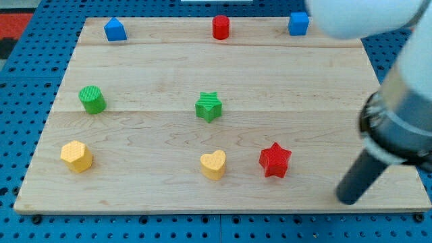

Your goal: Move the red star slightly left

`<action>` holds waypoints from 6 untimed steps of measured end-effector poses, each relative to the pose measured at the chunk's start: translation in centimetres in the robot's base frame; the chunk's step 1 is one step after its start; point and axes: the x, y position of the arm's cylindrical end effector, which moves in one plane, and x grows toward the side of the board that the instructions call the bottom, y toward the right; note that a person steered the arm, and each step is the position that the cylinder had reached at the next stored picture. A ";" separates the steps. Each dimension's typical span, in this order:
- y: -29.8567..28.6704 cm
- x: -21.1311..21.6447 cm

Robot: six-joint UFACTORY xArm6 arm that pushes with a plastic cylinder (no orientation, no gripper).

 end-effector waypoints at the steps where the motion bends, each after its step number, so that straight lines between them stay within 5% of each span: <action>1: -5.9 -3.6; 3: -11.9 -10.3; 5: -12.2 -13.1; 6: -17.8 -13.3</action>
